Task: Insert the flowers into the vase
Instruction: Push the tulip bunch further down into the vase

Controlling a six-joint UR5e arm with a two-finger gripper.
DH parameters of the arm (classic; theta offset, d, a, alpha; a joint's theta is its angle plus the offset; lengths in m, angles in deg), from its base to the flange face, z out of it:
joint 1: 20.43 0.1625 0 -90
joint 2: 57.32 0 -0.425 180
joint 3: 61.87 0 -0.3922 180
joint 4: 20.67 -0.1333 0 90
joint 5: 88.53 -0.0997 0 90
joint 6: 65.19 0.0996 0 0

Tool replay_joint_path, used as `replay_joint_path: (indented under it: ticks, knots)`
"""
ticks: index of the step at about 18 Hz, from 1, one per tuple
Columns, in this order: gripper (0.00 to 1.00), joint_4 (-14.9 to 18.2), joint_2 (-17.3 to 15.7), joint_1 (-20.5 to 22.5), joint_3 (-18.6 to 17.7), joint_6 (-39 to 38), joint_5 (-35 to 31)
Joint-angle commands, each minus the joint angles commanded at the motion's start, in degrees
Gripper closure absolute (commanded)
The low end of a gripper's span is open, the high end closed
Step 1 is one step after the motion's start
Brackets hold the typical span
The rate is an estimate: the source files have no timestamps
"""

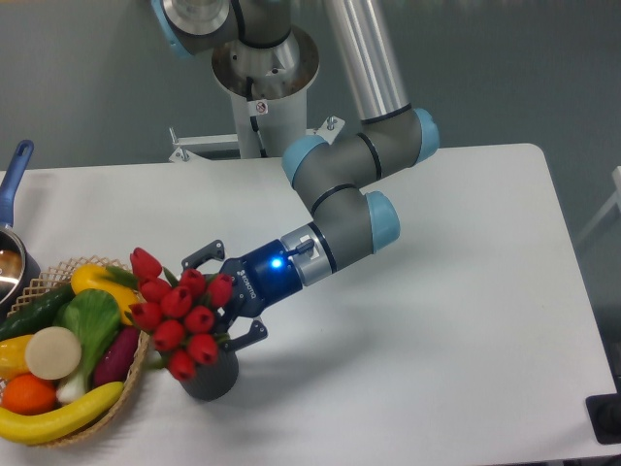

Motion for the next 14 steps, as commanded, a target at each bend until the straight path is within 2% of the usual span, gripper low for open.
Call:
replay_joint_path:
  ticks: [3,7,14]
  knots:
    - [0.00,0.0,-0.9,0.2,0.0,0.0,-0.5]
    - [0.00,0.0,-1.7,0.4,0.2,0.0,-6.8]
    - [0.00,0.0,-1.5,0.4,0.2,0.1,-7.4]
